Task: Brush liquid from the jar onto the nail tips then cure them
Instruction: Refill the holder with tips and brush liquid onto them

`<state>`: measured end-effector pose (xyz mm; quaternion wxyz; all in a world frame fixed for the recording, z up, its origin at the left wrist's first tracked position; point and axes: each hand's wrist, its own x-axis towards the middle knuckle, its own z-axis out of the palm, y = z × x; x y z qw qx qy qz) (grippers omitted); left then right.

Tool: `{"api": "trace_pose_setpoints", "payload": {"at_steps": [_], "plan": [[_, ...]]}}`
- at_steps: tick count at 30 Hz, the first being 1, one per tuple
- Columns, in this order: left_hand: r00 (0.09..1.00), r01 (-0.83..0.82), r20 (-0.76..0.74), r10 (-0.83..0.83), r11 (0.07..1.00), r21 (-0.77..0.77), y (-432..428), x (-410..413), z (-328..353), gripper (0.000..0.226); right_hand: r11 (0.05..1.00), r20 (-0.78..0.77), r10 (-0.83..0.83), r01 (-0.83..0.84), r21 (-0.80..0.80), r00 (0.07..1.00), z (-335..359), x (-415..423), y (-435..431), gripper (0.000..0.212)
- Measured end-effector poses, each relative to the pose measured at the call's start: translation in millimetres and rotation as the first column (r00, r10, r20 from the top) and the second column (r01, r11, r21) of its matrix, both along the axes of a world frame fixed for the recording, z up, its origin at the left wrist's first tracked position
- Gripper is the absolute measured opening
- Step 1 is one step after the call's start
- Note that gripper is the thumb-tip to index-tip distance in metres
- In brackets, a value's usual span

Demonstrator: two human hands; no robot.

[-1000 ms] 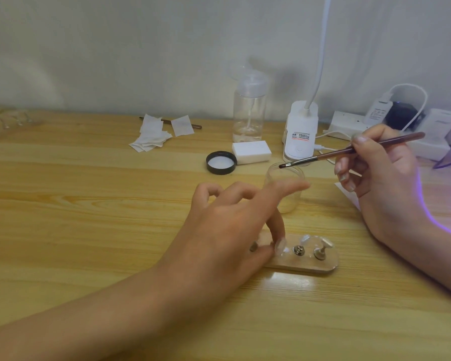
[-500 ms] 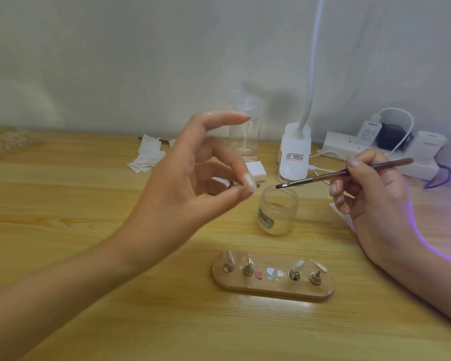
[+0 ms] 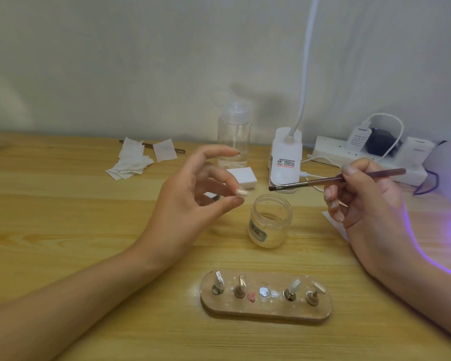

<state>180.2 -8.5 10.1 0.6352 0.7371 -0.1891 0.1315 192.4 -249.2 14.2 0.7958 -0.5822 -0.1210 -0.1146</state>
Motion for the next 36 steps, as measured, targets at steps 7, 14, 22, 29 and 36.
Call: {"api": "trace_pose_setpoints", "payload": {"at_steps": [7, 14, 22, 29, 36], "plan": [[1.0, -0.021, 0.021, 0.02, 0.998, 0.067, -0.3, 0.8, -2.9, 0.06, 0.998, 0.012, 0.047, -0.046, -0.042, 0.999, -0.1, 0.6, 0.5, 0.02], [0.999, 0.021, 0.025, -0.023, 0.997, 0.068, -1.5, 2.0, -4.7, 0.06, 0.989, -0.021, 0.097, -0.098, -0.112, 0.995, 1.3, 1.2, 1.9, 0.022], [0.998, 0.035, 0.048, -0.039, 0.996, 0.087, -2.7, 3.2, -4.4, 0.056, 0.977, -0.069, 0.14, -0.149, -0.15, 0.988, 2.4, 1.4, 2.6, 0.02], [0.997, 0.027, 0.069, -0.035, 0.994, 0.11, -3.9, 1.7, -3.0, 0.052, 0.992, -0.111, 0.072, -0.083, -0.097, 0.991, 3.3, 0.4, 3.0, 0.02], [0.996, 0.014, 0.09, -0.027, 0.99, 0.138, -3.3, 1.8, -3.2, 0.052, 0.985, -0.074, 0.102, -0.112, -0.132, 0.992, 2.6, -0.8, 4.9, 0.023]]}}
